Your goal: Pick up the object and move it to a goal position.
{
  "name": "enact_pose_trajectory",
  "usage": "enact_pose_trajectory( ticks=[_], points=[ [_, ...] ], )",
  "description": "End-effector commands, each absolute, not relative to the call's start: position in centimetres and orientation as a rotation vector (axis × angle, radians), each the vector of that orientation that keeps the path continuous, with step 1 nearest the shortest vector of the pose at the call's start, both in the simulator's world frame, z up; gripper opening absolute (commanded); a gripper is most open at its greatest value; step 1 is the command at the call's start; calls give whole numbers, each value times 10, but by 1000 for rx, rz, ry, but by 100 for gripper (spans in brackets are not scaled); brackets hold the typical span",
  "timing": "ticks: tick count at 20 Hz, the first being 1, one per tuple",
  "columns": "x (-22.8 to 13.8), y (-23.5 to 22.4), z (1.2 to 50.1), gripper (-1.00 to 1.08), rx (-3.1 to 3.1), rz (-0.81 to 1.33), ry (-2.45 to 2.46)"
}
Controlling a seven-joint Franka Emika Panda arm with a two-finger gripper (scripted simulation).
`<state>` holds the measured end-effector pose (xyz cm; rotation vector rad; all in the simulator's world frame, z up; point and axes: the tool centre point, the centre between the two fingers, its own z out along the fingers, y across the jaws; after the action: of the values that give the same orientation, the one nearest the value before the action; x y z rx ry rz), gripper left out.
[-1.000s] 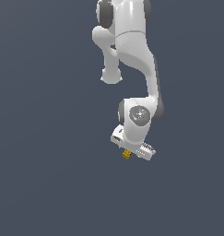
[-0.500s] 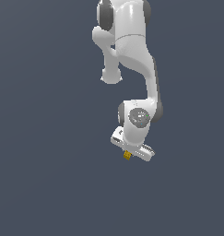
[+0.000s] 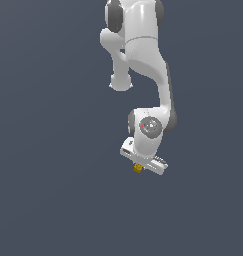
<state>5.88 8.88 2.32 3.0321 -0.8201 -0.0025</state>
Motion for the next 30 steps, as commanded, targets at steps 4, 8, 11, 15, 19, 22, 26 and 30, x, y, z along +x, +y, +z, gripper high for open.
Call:
enact_pose_trajectory(
  ticks=[4,8,11,15,19,22,26,30],
  points=[
    [57,80,37,-100,3032,-1,-821],
    [54,66,57,-100,3033,-1,-821],
    [50,52,78,-100,3033,-1,-821],
    [44,27,114,-100,3033,-1,-822],
    [37,-1,156,-100,3034,-1,-822],
    [32,-22,187,-100,3034,-1,-822],
    [27,-49,228,-100,3034,-1,-823],
    [21,-76,268,-100,3034,-1,-823]
  ],
)
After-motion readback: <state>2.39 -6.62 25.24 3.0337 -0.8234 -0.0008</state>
